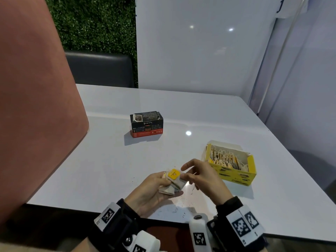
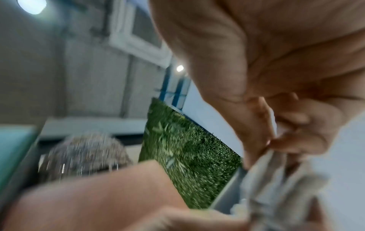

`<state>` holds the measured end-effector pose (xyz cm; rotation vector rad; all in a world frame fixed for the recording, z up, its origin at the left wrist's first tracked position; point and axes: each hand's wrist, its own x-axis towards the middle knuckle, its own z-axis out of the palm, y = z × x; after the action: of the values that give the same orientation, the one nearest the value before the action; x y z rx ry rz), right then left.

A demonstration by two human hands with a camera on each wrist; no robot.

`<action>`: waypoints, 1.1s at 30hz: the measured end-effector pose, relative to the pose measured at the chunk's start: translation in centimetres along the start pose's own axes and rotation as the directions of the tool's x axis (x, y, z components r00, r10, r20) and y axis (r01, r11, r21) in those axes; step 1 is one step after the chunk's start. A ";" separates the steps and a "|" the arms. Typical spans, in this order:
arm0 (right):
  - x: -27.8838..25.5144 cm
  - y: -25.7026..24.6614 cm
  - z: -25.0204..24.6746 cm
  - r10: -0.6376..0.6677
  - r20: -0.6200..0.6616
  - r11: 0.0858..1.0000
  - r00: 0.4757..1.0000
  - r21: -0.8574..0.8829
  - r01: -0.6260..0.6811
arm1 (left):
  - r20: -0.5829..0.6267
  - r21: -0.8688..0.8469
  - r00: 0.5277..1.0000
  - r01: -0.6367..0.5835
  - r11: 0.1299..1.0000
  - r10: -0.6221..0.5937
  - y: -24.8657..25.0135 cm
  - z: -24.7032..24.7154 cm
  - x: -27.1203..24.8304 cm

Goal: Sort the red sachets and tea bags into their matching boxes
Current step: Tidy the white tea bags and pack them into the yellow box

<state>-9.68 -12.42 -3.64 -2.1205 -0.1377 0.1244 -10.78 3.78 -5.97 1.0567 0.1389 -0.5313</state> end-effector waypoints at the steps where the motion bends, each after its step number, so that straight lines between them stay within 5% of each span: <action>1: -0.1 0.1 0.1 -0.008 -0.003 0.996 1.000 -0.088 0.008 | 0.004 0.004 1.000 0.006 1.000 -0.006 0.0 0.0 0.0; 9: -0.3 0.5 0.1 0.003 0.017 0.995 1.000 -0.099 -0.001 | -0.023 -0.098 0.992 0.120 0.988 -0.123 -0.3 0.1 0.2; 16: -0.7 -0.4 1.5 0.130 -0.018 0.927 0.991 0.357 -0.115 | -0.001 -0.194 0.987 0.160 0.968 -0.163 -0.2 0.2 0.1; 23: -1.8 -0.2 3.0 -0.031 -0.133 0.993 0.991 -0.118 0.015 | 0.134 -0.304 0.967 0.249 0.920 -0.218 -0.6 0.4 0.2; 28: -2.0 -0.6 1.5 -0.353 0.120 0.779 0.928 -0.512 0.362 | 0.095 -0.189 0.976 0.211 0.959 -0.196 -0.3 0.1 0.4; 33: -2.0 -1.1 0.8 -0.386 0.304 0.647 0.871 -0.584 0.490 | 0.134 -0.146 0.965 0.245 0.958 -0.226 -0.2 0.0 0.4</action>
<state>-11.83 -11.51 -3.05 -2.6940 -0.9109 -0.0701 -10.55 3.59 -6.23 0.8527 0.2037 -0.7837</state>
